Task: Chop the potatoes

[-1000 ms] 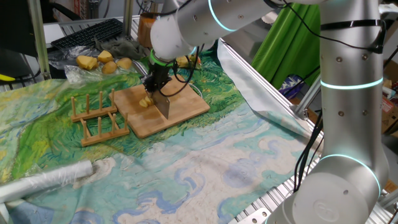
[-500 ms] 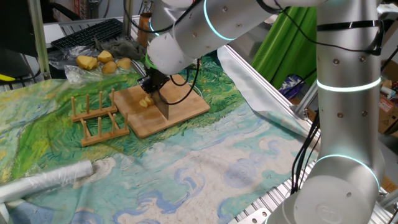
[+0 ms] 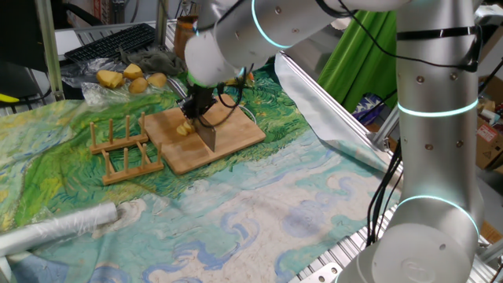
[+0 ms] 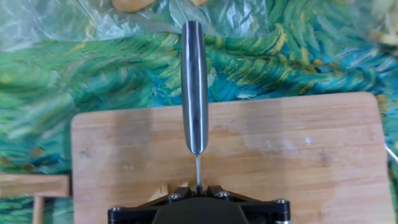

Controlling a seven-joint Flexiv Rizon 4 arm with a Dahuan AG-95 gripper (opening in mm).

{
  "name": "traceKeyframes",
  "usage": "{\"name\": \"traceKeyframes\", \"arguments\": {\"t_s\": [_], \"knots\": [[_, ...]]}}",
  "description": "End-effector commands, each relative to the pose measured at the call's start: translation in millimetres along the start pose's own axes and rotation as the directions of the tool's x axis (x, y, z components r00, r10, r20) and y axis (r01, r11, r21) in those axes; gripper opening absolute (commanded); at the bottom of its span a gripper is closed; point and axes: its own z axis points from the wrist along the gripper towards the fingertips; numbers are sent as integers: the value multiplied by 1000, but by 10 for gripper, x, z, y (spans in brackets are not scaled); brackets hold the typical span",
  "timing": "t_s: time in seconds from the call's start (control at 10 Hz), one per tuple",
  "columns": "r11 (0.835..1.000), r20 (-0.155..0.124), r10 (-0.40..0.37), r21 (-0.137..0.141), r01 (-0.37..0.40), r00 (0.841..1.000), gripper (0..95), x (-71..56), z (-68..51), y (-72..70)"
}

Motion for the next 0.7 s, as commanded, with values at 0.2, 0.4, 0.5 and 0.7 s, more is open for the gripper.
{"name": "traceKeyframes", "arguments": {"t_s": [0.2, 0.4, 0.5, 0.7], "knots": [[1000, -21, -23, 0, 23, 1000, 0, -40, -20, -22], [1000, -20, -27, 0, 27, 999, 0, -79, -38, -34], [1000, -20, -26, -1, 26, 999, 0, -83, -42, -36], [1000, -20, -24, -5, 24, 999, 0, -105, -84, -61]]}}
